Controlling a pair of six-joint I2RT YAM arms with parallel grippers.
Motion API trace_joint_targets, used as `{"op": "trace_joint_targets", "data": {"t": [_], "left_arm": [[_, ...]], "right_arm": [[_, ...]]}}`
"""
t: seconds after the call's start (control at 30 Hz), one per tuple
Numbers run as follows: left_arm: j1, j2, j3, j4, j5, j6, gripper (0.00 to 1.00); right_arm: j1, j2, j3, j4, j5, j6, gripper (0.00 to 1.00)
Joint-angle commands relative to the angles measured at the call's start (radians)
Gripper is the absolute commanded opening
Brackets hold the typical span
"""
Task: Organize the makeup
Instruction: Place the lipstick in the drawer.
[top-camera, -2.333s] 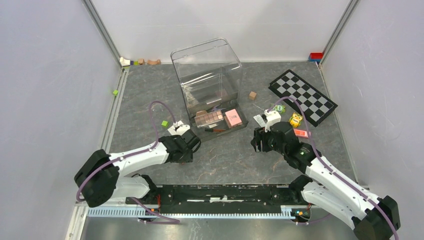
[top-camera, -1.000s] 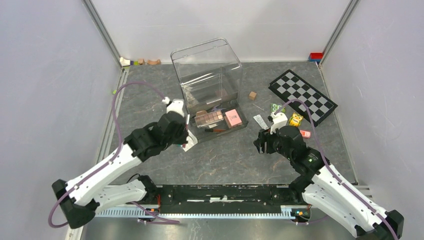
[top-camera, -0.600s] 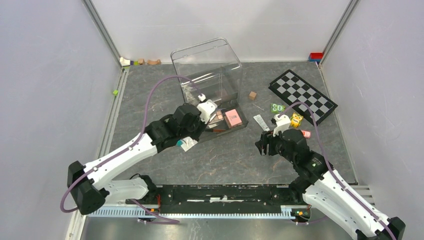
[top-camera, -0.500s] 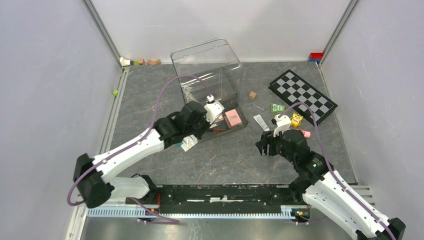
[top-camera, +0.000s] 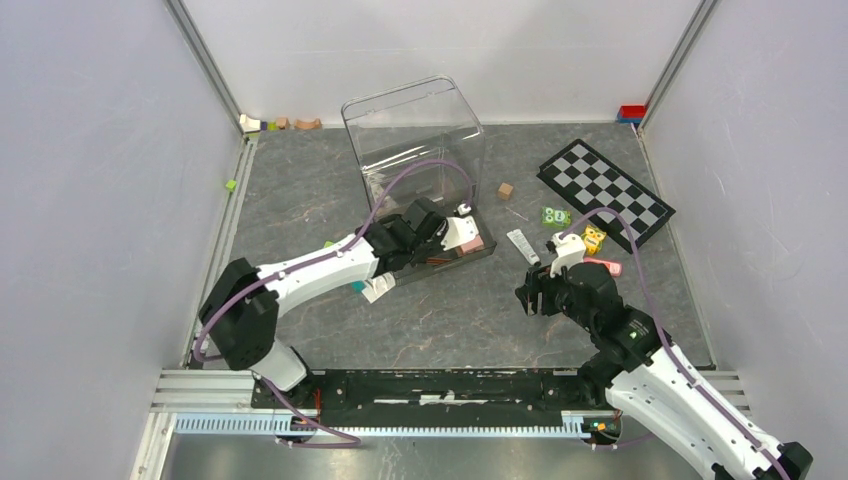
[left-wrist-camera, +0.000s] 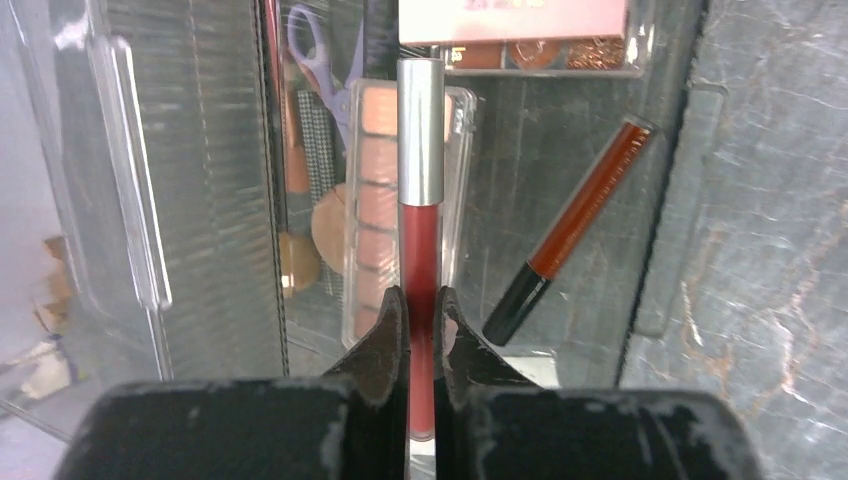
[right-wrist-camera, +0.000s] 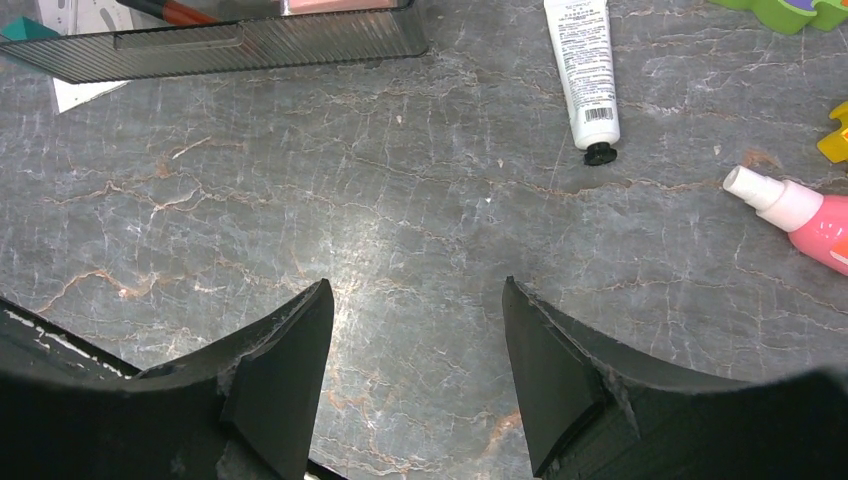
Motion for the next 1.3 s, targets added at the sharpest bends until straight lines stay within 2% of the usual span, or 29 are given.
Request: {"op": "trace_joint_targets", "data": {"t": [0.0, 0.33, 0.53, 1.03, 1.27], "left_arm": [[-0.002, 0.064, 0.063, 0.079, -0.061, 0.163, 0.02], [0.03, 0.146, 0.092, 0.126, -0.101, 0.234, 0.02], [0.038, 0.174, 0.097, 0.14, -0.137, 0.261, 0.07], [0.047, 0.16, 0.093, 0.152, -0.151, 0.257, 0.34], [0.045, 0.114, 0.099, 0.125, -0.127, 0.227, 0.39]], "right_arm": [[0.003, -0.011, 0.0, -0.002, 0.016, 0.003, 0.69], [0.002, -0.026, -0.016, -0.002, 0.019, 0.011, 0.7], [0.003, -0.017, -0.015, -0.002, 0.02, 0.008, 0.7], [0.002, -0.019, -0.014, -0.007, 0.018, 0.006, 0.7], [0.003, -0.019, -0.013, -0.007, 0.018, 0.008, 0.7]]}}
